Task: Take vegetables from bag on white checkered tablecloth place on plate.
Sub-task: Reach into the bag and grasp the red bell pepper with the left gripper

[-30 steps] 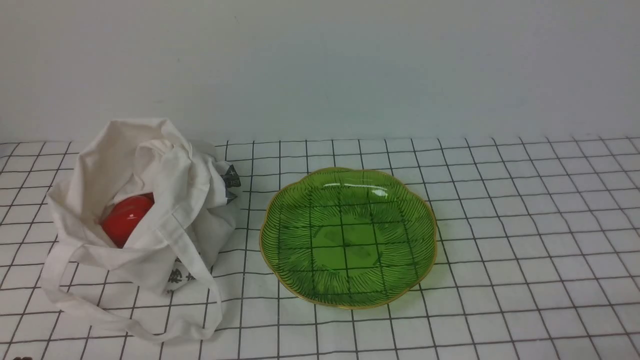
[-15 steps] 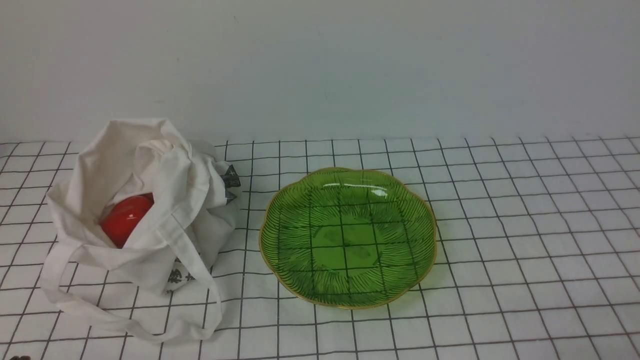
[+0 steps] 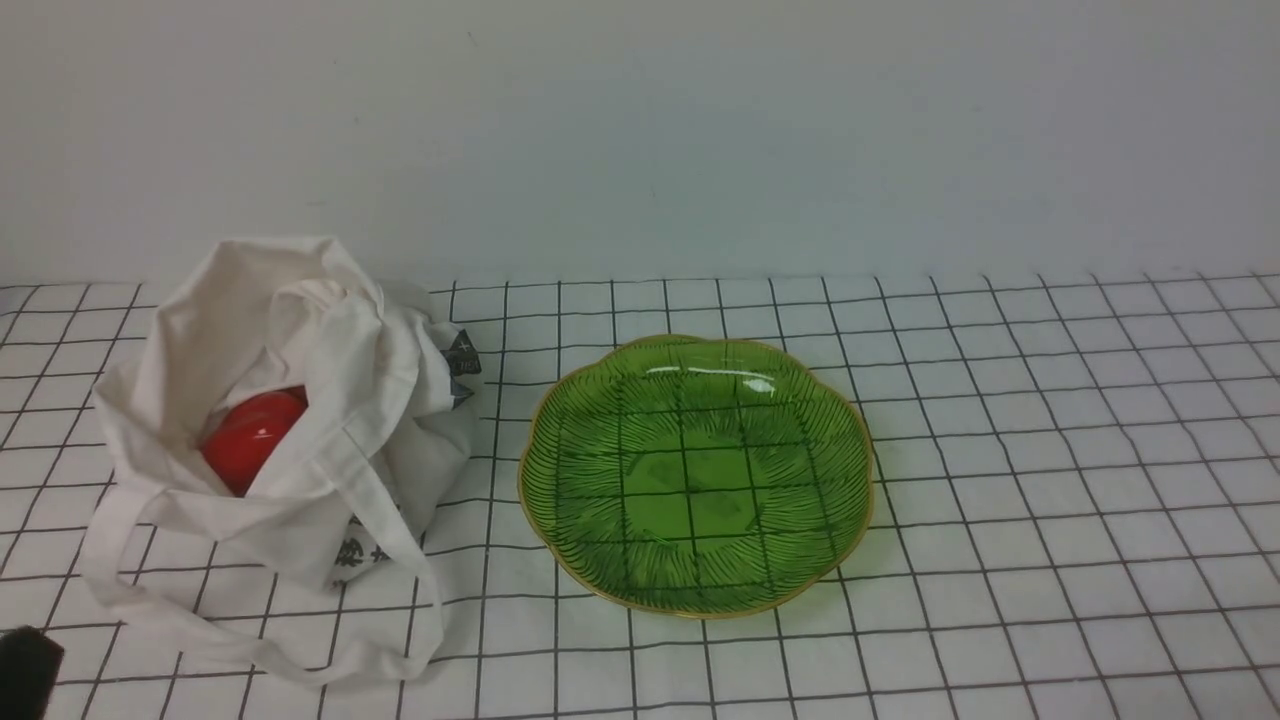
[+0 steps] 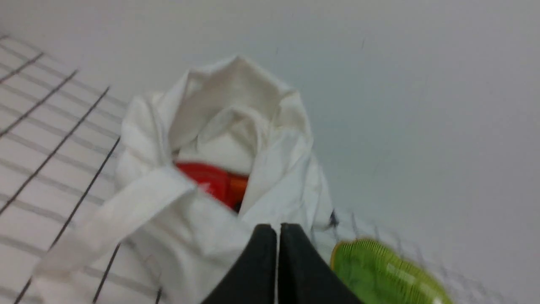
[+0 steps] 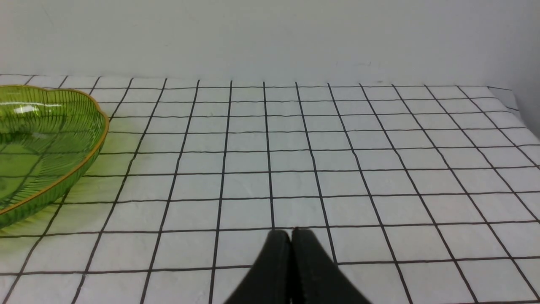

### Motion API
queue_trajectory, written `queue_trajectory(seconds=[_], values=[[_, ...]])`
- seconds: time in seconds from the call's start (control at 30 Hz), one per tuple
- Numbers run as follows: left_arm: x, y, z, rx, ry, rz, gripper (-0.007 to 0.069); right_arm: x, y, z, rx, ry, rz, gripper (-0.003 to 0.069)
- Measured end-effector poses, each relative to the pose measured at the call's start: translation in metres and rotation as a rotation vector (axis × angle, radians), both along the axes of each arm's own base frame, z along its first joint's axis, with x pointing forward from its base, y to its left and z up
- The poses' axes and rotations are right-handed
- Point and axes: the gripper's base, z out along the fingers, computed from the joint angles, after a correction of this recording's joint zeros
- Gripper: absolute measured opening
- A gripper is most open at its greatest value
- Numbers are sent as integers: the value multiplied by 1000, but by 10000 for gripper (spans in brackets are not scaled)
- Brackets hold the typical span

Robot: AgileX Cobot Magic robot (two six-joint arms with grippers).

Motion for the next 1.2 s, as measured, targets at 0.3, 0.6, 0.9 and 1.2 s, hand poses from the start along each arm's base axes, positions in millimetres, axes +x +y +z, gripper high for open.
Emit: queue_trajectory(seconds=[0.3,0.6,0.9,1.2], values=[[-5,1,96,79,-203,19,-8,0,0,0,0,0,0,-16],[85,-16,144,283,576,-226,-8,0,0,0,0,0,0,-16],[209,-13,142,311,889,-293,-7,0,0,0,0,0,0,-16],[276,5,106,323,1035,-267,-7,0,0,0,0,0,0,-16]])
